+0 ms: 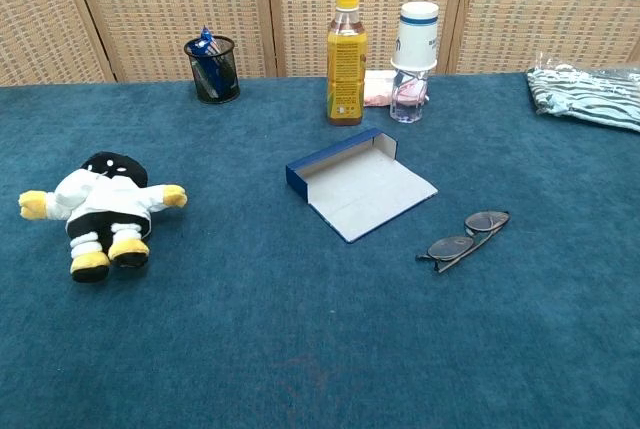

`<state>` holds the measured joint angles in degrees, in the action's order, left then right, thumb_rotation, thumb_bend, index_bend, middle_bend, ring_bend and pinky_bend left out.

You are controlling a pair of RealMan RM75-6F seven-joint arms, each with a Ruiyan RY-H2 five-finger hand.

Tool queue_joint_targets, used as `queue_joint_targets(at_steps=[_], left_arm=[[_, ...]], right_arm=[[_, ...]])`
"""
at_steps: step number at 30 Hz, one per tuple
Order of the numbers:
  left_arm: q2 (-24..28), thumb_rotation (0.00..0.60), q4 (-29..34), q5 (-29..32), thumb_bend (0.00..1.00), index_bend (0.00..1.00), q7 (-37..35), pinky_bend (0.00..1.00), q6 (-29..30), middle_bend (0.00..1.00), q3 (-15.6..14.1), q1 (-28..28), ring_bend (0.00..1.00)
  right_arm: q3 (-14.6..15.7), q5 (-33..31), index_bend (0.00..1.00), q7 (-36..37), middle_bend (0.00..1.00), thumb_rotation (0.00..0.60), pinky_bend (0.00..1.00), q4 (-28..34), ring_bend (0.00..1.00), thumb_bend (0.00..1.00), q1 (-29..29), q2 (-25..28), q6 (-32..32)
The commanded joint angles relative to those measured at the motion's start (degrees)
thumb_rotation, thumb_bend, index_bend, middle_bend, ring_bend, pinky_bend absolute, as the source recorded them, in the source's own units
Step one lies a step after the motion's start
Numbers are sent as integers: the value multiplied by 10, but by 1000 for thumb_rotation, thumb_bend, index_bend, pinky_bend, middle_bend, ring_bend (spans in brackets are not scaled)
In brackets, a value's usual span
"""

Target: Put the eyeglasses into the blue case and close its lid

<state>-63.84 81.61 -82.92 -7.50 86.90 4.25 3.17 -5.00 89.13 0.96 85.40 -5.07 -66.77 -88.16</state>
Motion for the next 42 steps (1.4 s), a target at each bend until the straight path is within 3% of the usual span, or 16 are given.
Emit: queue_joint_targets(at_steps=[1,13,19,25,32,38,42], left_arm=[[2,600,2,-2,0,0,-2,0,2,0,0,-1,0],[16,600,11,-6,0,0,-30,0,3,0,0,-3,0],[25,600,17,2,0,0,-46,0,2,0,5,-5,0],[26,600,21,7,0,0,-40,0,2,0,9,-3,0],[20,600,19,26,0,0,-25,0,-21,0,16,7,0],[19,600,19,33,0,0,-18,0,-29,0,18,10,0],[19,600,20,35,0,0,-18,0,-32,0,19,12,0]], right_arm=[[-1,-2,0,3,0,600,0,1,0,0,0,2,0],[10,22,15,4,0,600,0,-1,0,0,-14,-2,14],[29,94,287,60,0,600,0,-39,0,82,-70,-17,62],[24,165,427,90,0,600,0,-83,0,220,-146,-50,91],[15,213,435,75,4,600,0,-137,0,256,-253,-109,178],[11,189,435,24,6,600,0,-175,0,260,-298,-156,243],[13,172,435,8,6,600,0,-184,0,340,-316,-173,273]])
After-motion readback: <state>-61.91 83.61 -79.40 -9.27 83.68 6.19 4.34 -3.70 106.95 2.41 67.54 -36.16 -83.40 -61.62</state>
